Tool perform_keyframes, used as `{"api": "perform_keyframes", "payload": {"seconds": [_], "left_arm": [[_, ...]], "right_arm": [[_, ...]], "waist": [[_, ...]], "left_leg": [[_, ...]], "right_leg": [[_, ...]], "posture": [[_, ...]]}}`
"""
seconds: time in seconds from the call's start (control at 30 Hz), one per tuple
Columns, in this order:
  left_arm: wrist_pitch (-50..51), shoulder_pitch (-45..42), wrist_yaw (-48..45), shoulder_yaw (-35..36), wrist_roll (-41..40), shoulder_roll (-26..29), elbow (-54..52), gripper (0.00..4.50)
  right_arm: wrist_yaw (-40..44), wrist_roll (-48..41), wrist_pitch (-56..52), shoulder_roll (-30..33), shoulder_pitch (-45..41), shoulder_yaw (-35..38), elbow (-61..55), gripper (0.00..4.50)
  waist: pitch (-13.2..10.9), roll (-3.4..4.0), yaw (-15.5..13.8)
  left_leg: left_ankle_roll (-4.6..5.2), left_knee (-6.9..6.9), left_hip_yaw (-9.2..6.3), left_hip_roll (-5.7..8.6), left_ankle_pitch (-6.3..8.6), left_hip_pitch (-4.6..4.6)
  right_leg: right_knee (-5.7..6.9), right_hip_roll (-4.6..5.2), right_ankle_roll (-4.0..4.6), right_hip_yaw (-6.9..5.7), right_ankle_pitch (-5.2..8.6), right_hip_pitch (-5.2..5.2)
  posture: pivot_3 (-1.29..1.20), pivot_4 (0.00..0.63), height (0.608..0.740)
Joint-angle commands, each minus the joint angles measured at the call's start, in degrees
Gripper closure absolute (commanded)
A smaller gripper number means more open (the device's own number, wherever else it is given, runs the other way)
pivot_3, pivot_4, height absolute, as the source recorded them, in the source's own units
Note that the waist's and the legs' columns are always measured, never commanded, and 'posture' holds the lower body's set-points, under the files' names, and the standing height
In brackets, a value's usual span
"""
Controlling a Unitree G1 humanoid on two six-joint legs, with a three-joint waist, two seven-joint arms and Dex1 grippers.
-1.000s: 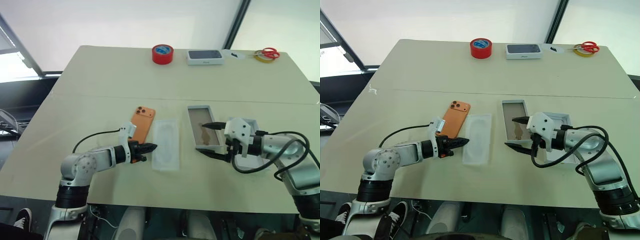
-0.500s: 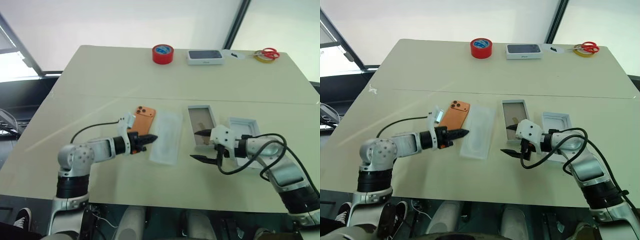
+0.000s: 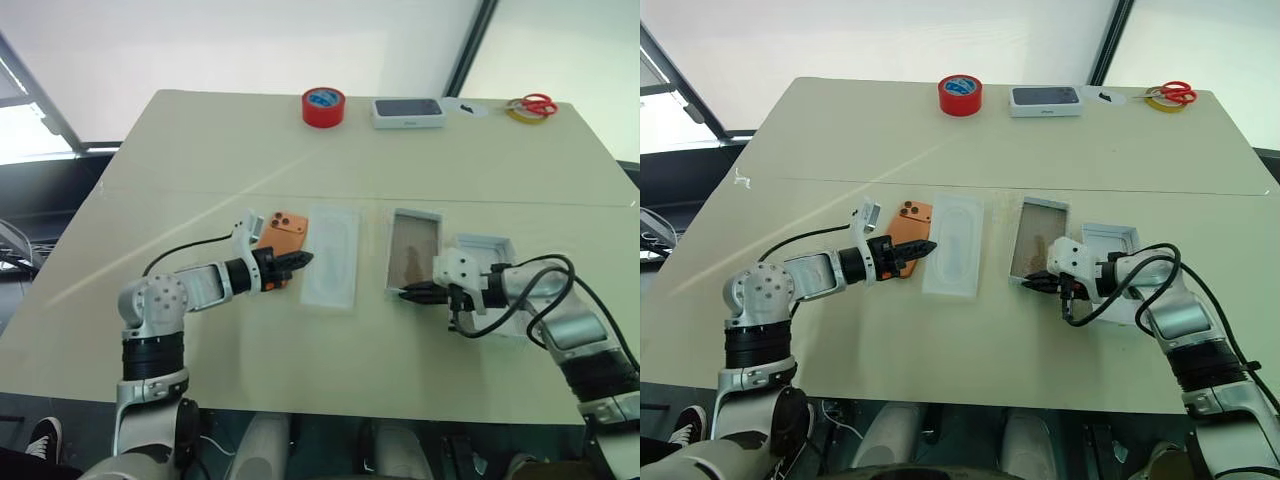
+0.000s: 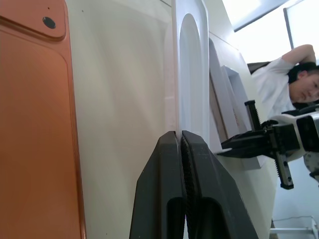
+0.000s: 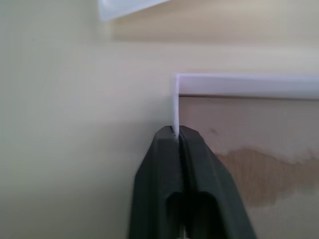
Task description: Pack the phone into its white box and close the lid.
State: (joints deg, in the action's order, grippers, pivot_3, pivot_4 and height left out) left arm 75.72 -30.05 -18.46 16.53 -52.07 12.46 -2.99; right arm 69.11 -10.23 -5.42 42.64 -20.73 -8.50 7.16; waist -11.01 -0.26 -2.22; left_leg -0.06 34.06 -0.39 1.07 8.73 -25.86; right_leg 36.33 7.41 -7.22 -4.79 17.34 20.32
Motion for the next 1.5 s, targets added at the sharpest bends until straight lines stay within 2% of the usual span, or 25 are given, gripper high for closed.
{"api": "perform_keyframes", "payload": {"seconds": [0.03,0.2,0.4,0.5,0.73,0.97,1.1,1.3,1.5], "left_arm": [[0.0,-2.6,1.4,2.3,-2.9,-1.8,-0.5,4.5],[-1.2,-4.4,4.1,3.9,-3.3,-4.4,0.6,4.5],[-2.6,-4.9,4.2,1.4,-1.5,-4.7,1.2,4.5],[-3.2,-4.7,3.6,0.2,-0.8,-4.6,1.3,4.5],[-4.2,-4.4,2.8,-0.9,-0.6,-4.4,1.7,4.5],[-7.9,-3.2,-1.6,-7.1,4.3,-0.5,2.1,4.5],[-10.6,-4.7,-4.7,-9.0,6.3,-0.1,5.8,4.5],[-13.4,-8.4,-9.2,-13.2,9.5,-1.7,12.3,4.5],[-13.5,-8.4,-9.7,-12.6,10.1,-2.4,13.6,4.5]], "right_arm": [[-4.0,0.2,-1.7,-4.6,-1.1,-1.6,-5.2,4.48],[-9.5,1.7,-5.4,-11.2,-3.6,-3.9,-8.7,4.48],[-9.2,2.6,-6.1,-12.0,-2.7,-7.0,-11.7,4.48],[-7.4,0.9,-7.3,-11.1,-2.0,-6.6,-13.2,3.63],[-8.2,2.1,-6.1,-9.4,-0.8,-5.6,-14.0,0.09],[-7.6,-1.8,-7.0,-2.2,1.3,3.6,-12.2,0.03],[-8.3,-3.3,-6.2,-1.3,2.5,7.7,-10.1,0.03],[-10.0,-3.5,-5.8,-1.9,2.8,8.8,-9.5,0.03],[-11.2,-3.6,-5.4,-1.5,4.5,9.6,-10.1,0.03]], "waist": [[0.0,0.0,0.1],[0.0,-0.02,0.1],[0.0,-0.04,-0.1],[0.0,-0.04,0.0],[0.0,-0.04,0.0],[0.0,-0.05,-0.1],[0.0,-0.05,-0.1],[0.0,-0.05,-0.1],[0.0,-0.06,0.0]], "left_leg": [[-0.04,0.0,0.0,0.0,0.02,0.0],[-0.18,0.02,-0.03,0.0,0.0,0.01],[-0.21,0.02,-0.05,0.06,-0.01,0.0],[-0.2,0.02,-0.04,0.08,-0.01,-0.02],[-0.24,0.02,-0.05,0.01,-0.03,-0.02],[-0.24,0.03,-0.02,0.02,-0.03,-0.03],[-0.25,0.02,0.03,0.0,-0.02,-0.02],[-0.19,0.03,0.02,-0.02,-0.06,-0.05],[-0.12,0.02,0.0,-0.02,-0.1,-0.07]], "right_leg": [[0.01,0.0,0.0,0.0,0.0,0.01],[0.08,-0.06,0.02,0.01,-0.03,0.03],[0.08,-0.08,0.01,0.02,-0.05,0.02],[0.08,-0.11,0.0,0.02,-0.06,0.04],[0.09,-0.22,0.04,0.04,-0.09,0.06],[0.07,-0.21,0.05,0.06,-0.09,0.05],[0.07,-0.21,0.06,0.06,-0.1,0.06],[0.06,-0.21,0.08,0.06,-0.11,0.09],[0.06,-0.21,0.07,0.07,-0.11,0.11]], "posture": [[0.0,0.15,0.74],[0.0,0.15,0.74],[0.0,0.15,0.74],[0.0,0.15,0.74],[0.0,0.15,0.74],[0.0,0.15,0.74],[0.0,0.15,0.74],[0.0,0.15,0.74],[0.0,0.15,0.74]]}}
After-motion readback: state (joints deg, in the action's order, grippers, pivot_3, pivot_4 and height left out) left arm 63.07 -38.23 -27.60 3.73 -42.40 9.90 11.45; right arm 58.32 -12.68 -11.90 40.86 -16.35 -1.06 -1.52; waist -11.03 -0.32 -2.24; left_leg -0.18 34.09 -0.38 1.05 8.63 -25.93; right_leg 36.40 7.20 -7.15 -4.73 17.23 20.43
